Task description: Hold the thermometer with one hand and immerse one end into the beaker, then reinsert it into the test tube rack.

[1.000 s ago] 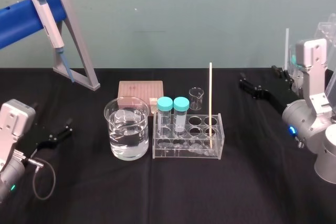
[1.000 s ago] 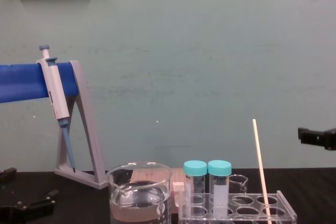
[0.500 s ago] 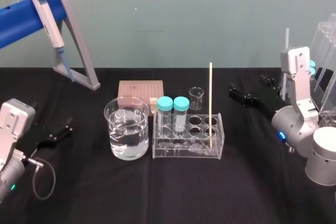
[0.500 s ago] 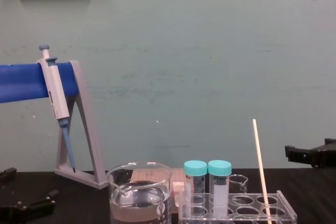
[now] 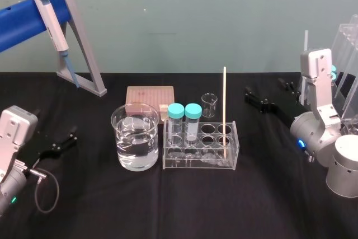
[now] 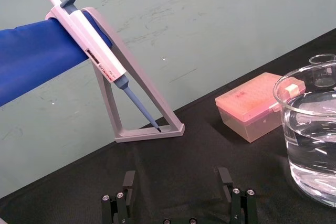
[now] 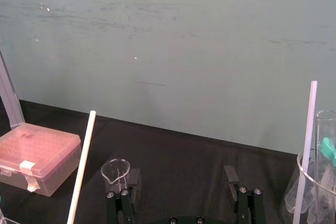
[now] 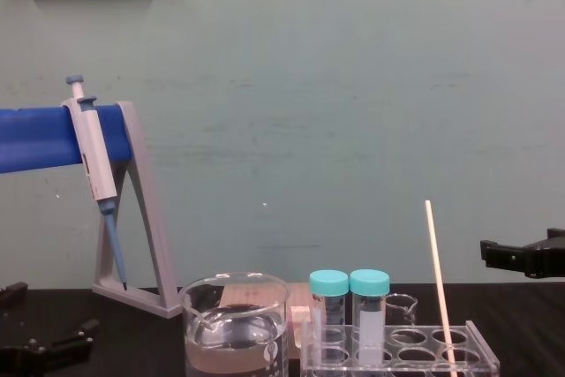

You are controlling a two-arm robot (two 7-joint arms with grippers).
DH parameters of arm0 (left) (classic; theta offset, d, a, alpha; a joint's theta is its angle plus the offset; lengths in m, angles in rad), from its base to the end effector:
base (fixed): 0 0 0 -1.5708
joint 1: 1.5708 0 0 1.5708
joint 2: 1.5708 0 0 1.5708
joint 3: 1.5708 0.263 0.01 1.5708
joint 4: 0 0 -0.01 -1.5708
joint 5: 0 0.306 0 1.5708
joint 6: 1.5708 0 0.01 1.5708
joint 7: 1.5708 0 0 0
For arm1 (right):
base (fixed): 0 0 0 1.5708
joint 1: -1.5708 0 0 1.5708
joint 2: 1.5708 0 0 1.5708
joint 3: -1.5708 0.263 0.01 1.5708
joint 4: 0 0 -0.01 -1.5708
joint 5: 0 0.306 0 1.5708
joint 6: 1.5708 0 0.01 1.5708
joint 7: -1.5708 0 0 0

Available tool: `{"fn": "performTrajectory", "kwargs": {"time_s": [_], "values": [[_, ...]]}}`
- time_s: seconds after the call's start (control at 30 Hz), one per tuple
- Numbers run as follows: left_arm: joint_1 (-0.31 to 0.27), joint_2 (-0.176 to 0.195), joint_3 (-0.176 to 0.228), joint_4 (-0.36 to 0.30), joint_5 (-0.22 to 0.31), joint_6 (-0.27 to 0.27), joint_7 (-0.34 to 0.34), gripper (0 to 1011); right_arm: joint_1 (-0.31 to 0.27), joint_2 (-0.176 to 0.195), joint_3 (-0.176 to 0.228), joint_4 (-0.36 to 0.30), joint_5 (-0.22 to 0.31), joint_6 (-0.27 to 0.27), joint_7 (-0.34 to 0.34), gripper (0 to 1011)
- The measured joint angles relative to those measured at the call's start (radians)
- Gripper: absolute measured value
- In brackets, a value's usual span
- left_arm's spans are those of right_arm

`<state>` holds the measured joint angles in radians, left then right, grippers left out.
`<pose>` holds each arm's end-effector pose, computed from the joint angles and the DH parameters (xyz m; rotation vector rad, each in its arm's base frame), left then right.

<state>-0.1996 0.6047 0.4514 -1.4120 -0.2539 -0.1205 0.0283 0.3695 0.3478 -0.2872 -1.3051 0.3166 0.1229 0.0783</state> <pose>0.3511 0.0681 -0.2799 0.3045 -0.2851 1.2480 0.4109 -0.0382 -0.2329 -0.1586 -0.0048 -1.3289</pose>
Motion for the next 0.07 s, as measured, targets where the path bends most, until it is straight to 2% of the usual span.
{"fn": "performTrajectory", "kwargs": {"time_s": [0.07], "values": [[0.000,0.000,0.000,0.000,0.000,0.000,0.000,1004,0.000,0.000,0.000,0.000,0.000,0.000,0.000,1000]]}}
